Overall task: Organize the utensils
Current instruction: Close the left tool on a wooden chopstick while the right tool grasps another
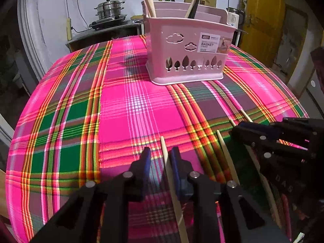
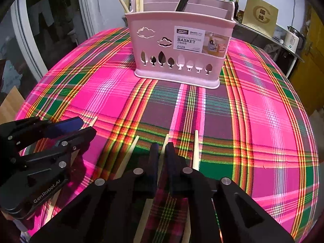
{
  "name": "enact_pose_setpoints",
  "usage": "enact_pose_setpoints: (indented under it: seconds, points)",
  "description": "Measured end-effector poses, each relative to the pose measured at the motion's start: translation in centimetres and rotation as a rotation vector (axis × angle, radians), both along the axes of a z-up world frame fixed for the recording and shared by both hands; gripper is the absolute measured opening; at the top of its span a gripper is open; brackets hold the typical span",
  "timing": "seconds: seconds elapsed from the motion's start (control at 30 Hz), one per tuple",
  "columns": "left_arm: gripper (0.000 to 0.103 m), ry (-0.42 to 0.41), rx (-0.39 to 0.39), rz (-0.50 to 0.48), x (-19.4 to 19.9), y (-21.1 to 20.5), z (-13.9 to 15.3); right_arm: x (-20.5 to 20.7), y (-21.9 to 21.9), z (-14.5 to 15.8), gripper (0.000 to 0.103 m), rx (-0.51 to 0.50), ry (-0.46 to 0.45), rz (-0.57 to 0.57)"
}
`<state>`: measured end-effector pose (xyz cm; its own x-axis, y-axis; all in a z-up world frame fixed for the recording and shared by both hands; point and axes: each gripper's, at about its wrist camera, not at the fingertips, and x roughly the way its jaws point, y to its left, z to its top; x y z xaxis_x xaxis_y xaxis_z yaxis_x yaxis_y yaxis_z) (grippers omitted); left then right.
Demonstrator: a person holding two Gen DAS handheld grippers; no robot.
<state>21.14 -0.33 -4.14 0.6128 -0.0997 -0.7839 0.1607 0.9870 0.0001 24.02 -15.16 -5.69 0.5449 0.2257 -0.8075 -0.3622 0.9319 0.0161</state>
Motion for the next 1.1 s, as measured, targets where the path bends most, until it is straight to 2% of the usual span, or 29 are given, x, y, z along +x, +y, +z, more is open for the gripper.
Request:
enact_pose_setpoints:
  seconds: [0.13, 0.3, 0.47, 0.73, 1.1]
  points:
    - [0.007, 0.013, -0.015, -0.005, 0.1, 0.0, 0.1, 0.1, -0.2, 0.1, 0.004, 0.015, 0.01, 0.0]
    - [0.006, 0.039, -0.051, -0.01, 0.6, 0.5, 0.4, 0.5, -1.0, 0.6, 0.004, 0.068, 0.023, -0.008]
    - [0.006, 0.027, -0.08, -0.02, 0.6, 0.7, 1.5, 0.3, -1.9, 2.1, 0.004, 0.118, 0.004, -0.007]
    - [0.006, -0.046, -0.113, -0.043, -0.1, 1.0, 5.4, -0.3, -2.7, 5.5, 0.004, 0.186, -0.053, 0.004]
    - [0.006, -0.167, -0.144, -0.048, -1.6, 1.9, 10.7, -2.5, -3.2, 10.8, 0.004, 0.229, -0.185, 0.017]
